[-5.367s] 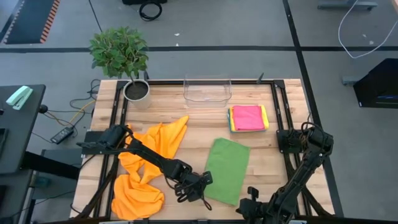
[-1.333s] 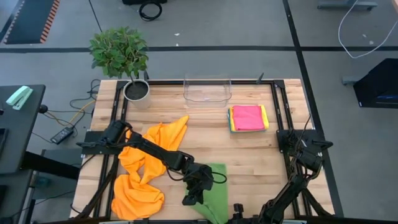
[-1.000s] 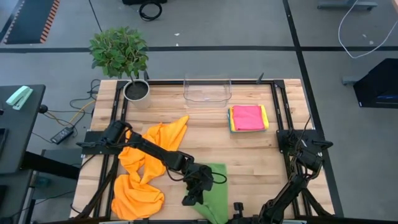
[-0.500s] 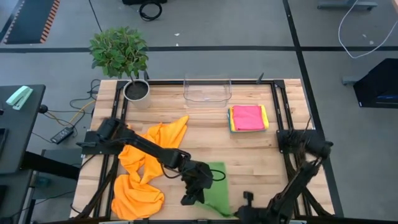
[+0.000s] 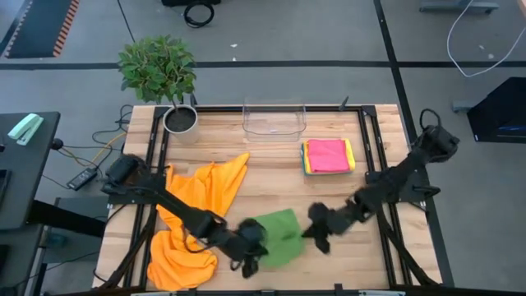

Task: Fold microfiber towels
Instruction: Fold the green towel

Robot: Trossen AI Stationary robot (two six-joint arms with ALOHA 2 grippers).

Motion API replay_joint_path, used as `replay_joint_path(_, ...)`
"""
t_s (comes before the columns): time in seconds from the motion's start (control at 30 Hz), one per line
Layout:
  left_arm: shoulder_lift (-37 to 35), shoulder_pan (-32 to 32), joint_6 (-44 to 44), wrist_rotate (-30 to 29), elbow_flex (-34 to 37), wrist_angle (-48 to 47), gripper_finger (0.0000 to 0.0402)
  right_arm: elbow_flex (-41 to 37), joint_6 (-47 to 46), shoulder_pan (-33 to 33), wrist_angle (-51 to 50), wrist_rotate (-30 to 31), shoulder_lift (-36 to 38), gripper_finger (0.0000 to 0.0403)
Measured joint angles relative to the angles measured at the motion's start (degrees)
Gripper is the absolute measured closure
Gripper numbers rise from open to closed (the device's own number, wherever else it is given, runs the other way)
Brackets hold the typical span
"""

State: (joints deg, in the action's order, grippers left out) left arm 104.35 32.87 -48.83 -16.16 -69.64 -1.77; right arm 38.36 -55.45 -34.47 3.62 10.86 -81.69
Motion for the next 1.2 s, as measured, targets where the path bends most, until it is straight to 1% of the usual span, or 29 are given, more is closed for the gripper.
replay_joint_path(0.07, -2.7, 0.5, -6.7, -5.2, 5.8, -0.7, 0.0400, -0.2, 1.2, 4.5, -0.4, -3.5, -0.2, 0.0400)
replay_joint_path(0.1, -3.4, 0.5, -9.1, -6.7, 8.2, 0.2, 0.0400, -0.2, 2.1, 6.3, -0.4, -5.1, -0.8, 0.0400)
replay_joint_path(0.2, -4.7, -1.1, -14.5, -8.1, 14.1, 2.6, 0.0400, 0.2, 4.1, 11.6, -0.9, -9.4, -4.1, 0.0400)
replay_joint_path(0.27, -4.2, -2.4, -16.0, -8.4, 16.6, 6.1, 0.0400, 0.1, 4.4, 14.4, -1.9, -10.9, -6.4, 0.0400)
replay_joint_path(0.33, -3.5, -3.5, -16.3, -8.4, 18.3, 7.4, 0.0400, 0.1, 4.6, 16.3, -2.9, -11.2, -8.2, 0.0400)
replay_joint_path(0.47, -3.0, -5.3, -15.4, -7.0, 18.7, 7.9, 0.0400, 0.1, 6.5, 18.6, -1.5, -11.6, -9.4, 0.0398)
replay_joint_path(0.57, -3.0, -6.0, -15.0, -6.1, 18.7, 6.1, 0.0400, 0.1, 7.5, 19.3, -1.2, -10.7, -8.4, 0.0385)
replay_joint_path(0.73, -3.0, -5.9, -15.4, -3.1, 18.7, 6.5, 0.0399, 0.1, 7.0, 20.7, -2.1, -8.2, -4.4, 0.0344)
replay_joint_path(0.9, -3.0, -5.2, -15.4, -2.9, 18.7, 6.4, 0.0400, 0.1, 4.6, 23.8, -6.9, -8.0, -0.3, 0.0295)
replay_joint_path(0.93, -3.0, -5.2, -15.5, -2.6, 18.7, 6.4, 0.0399, 0.1, 4.4, 23.8, -7.7, -8.3, 0.7, 0.0286)
replay_joint_path(0.97, -3.0, -5.3, -15.4, -2.1, 18.7, 6.4, 0.0397, 0.1, 4.3, 23.2, -8.0, -9.8, 1.6, 0.0278)
replay_joint_path(1.03, -3.0, -5.3, -15.2, -1.8, 18.7, 6.5, 0.0384, 0.1, 4.3, 19.5, -7.5, -11.6, 3.0, 0.0268)
replay_joint_path(1.07, -3.0, -5.3, -15.2, -1.7, 18.7, 6.5, 0.0375, 0.2, 3.6, 17.1, -7.5, -10.8, 3.3, 0.0266)
replay_joint_path(1.13, -3.3, -5.3, -15.3, -1.4, 18.7, 6.2, 0.0354, 0.2, 1.7, 12.2, -7.7, -6.7, 3.0, 0.0272)
replay_joint_path(1.2, -3.9, -5.3, -14.7, -0.5, 18.7, 6.1, 0.0334, 0.2, -0.1, 8.6, -7.3, -2.8, 1.9, 0.0292)
